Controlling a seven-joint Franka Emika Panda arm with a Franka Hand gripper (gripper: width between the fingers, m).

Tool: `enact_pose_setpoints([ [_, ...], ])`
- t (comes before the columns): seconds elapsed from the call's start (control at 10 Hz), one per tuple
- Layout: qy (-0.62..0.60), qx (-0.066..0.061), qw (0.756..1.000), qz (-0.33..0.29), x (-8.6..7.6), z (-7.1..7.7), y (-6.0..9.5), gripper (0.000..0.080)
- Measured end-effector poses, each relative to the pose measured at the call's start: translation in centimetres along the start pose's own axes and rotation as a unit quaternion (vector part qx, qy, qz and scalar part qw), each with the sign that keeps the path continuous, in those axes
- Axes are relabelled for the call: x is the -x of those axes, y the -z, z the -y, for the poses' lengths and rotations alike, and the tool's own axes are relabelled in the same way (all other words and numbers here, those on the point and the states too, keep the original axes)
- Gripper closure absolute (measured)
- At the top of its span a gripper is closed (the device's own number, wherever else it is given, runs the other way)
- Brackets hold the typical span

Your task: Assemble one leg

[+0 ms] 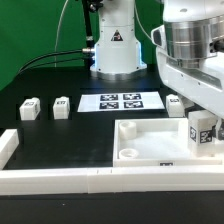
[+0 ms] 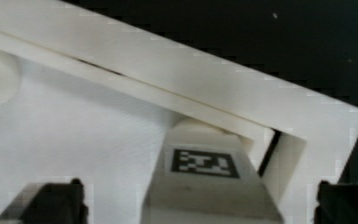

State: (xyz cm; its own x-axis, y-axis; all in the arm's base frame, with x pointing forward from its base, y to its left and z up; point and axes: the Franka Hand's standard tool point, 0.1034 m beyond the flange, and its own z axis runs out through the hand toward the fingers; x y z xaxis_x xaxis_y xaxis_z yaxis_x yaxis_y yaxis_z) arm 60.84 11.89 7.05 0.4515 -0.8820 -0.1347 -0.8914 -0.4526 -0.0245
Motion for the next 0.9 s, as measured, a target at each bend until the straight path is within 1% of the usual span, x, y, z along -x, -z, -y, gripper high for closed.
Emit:
enact_pose_setpoints([
  [0.1,0.048,0.001,0.999,0.001,0.07,0.08,0.07,0.015],
  [0.3,0.167,0.0,0.986,0.001,-0.15,0.22,0.19,0.015],
  [0.4,0.242,0.001,0.97,-0.001,-0.16,0.29,0.25,0.015],
  [0.5,0.298,0.004,0.955,-0.006,-0.21,0.37,0.33,0.015],
  [0.6,0.359,0.009,0.933,-0.013,-0.27,0.49,0.44,0.015],
  [0.7,0.449,0.015,0.893,-0.018,-0.49,0.49,0.46,0.015],
  [0.9,0.558,0.026,0.829,-0.022,-0.79,0.41,0.49,0.015],
])
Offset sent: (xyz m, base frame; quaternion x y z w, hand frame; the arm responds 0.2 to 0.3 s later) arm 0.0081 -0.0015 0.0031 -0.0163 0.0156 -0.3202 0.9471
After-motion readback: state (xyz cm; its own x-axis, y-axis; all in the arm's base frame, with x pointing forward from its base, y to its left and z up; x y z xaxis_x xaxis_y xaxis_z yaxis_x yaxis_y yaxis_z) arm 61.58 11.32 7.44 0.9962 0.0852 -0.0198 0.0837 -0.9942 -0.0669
